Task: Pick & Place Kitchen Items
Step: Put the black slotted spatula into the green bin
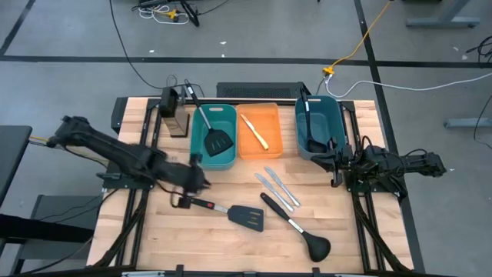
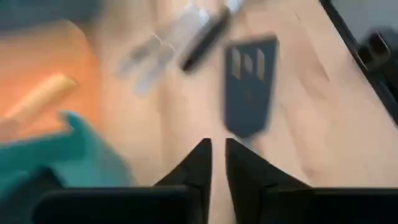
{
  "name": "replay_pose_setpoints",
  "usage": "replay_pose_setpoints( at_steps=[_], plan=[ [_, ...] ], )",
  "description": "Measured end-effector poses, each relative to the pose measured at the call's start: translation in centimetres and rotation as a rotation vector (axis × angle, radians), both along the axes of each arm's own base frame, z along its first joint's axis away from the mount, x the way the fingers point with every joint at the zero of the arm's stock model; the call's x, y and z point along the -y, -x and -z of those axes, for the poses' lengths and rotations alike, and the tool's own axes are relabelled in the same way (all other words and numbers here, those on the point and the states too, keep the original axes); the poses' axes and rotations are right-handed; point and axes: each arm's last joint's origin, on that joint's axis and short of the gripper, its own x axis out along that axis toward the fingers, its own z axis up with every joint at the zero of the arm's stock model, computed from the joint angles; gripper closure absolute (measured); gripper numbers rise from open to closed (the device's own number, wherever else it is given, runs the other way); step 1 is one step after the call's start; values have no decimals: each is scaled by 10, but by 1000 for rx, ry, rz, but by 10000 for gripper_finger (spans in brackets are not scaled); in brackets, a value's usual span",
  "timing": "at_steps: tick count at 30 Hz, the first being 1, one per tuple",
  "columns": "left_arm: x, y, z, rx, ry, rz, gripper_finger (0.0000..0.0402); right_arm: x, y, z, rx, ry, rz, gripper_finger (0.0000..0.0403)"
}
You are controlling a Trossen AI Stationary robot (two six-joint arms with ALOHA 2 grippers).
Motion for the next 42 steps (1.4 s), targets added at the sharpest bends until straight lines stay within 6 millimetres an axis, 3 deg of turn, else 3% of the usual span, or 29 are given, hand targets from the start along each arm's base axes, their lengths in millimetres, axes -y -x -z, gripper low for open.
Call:
replay_pose_setpoints(
  at_steps=[6, 14, 20, 28, 34, 38, 42],
  plan=[
    [22, -24, 36, -206, 30, 115, 264, 0, 0, 1, -8, -24, -3, 394],
    [31, -39, 77, -350, -44, 129, 147, -1, 0, 5, -50, -66, -33, 394],
    [35, -48, 108, -442, -104, 150, 102, -1, -1, 6, -61, -71, -33, 394],
    [36, -51, 134, -493, -121, 165, 111, -1, -1, 6, -68, -71, -30, 394],
    [35, -49, 140, -489, -128, 160, 133, -1, -2, 7, -74, -71, -23, 394],
    [34, -48, 145, -456, -104, 151, 168, -1, -2, 7, -76, -73, -23, 394],
    [33, -44, 149, -465, -108, 144, 231, -1, -2, 7, -74, -81, -23, 394]
  ],
)
